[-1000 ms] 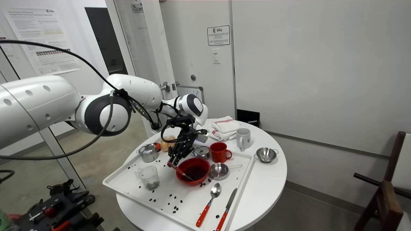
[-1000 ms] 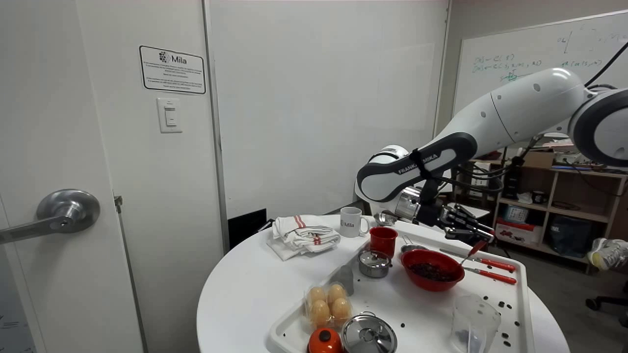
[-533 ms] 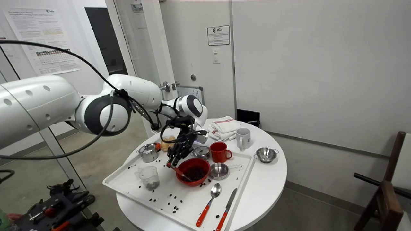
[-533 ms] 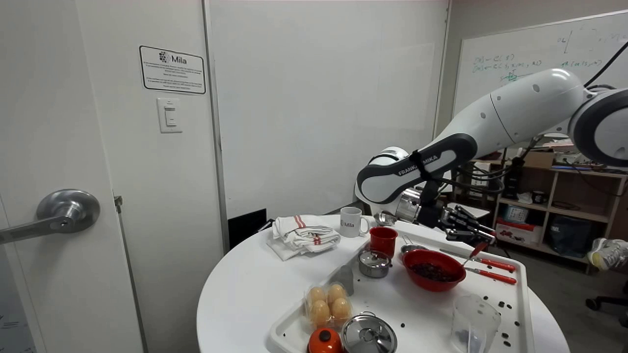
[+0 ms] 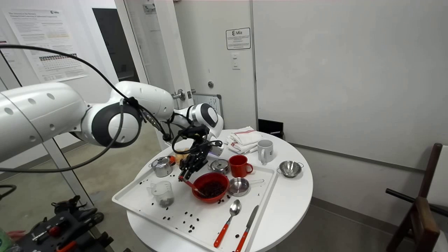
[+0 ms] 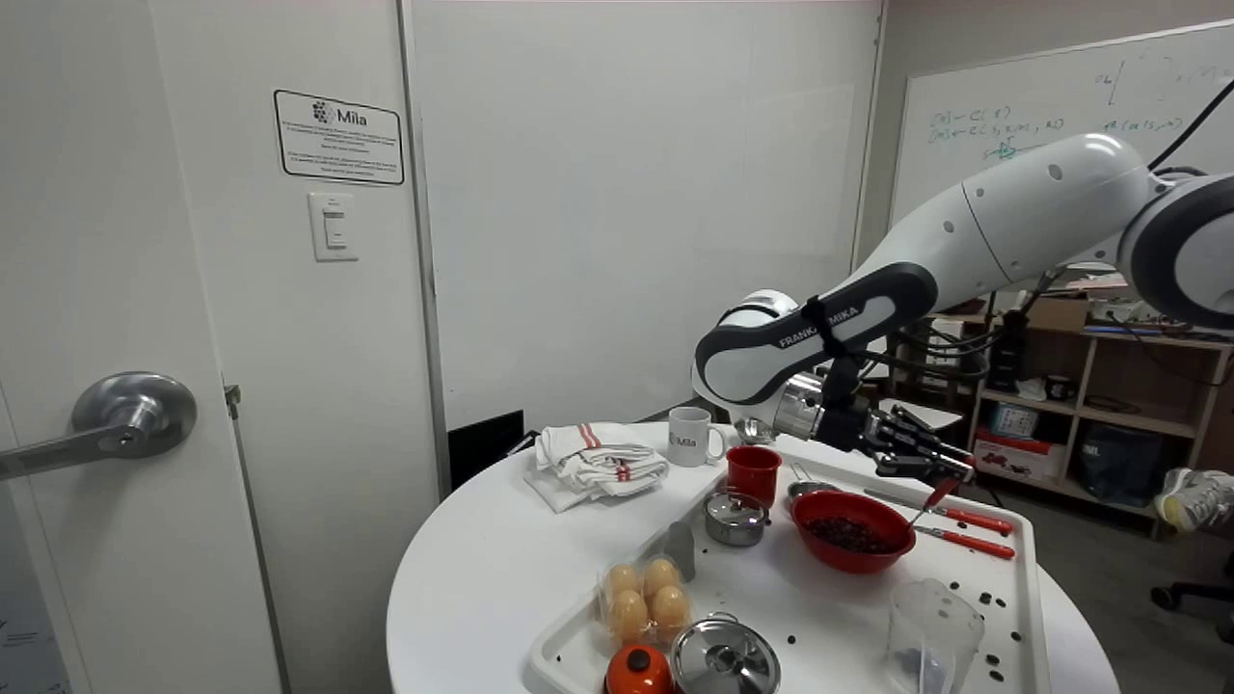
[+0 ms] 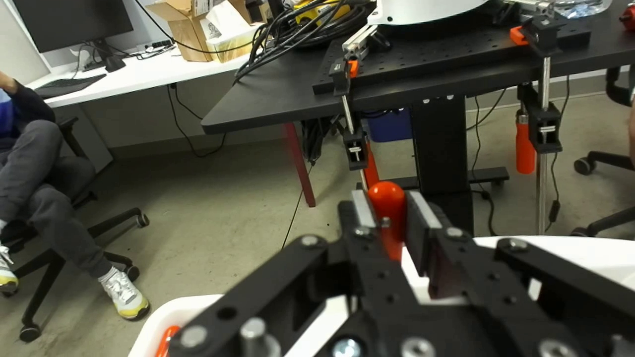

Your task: Use the fork to mix the contents in the bowl

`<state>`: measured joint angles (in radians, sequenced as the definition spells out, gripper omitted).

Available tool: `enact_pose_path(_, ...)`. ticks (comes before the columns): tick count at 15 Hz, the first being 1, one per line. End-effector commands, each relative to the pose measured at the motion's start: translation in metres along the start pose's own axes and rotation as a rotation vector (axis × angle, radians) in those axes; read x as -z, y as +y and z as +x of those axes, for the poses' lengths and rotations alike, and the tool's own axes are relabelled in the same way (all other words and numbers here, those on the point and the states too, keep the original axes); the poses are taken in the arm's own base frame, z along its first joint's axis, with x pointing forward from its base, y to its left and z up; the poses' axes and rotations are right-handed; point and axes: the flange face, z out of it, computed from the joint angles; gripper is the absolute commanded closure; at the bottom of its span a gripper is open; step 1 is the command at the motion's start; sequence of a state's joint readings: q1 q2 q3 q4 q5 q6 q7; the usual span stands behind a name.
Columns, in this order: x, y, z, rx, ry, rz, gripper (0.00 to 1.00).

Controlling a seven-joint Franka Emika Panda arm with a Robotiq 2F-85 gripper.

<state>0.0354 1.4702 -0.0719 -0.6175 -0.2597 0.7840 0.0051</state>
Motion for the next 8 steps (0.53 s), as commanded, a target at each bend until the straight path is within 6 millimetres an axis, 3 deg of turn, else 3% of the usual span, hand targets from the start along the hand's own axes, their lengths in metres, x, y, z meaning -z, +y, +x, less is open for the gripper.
enact_pose_path(1,0.0025,-0.0101,-0.0058,-0.006,-0.01,0.002,0.92)
enact_pose_path(8,0.0078,-0.0151,-0.0112,-0.01,0.001,0.016,0.94)
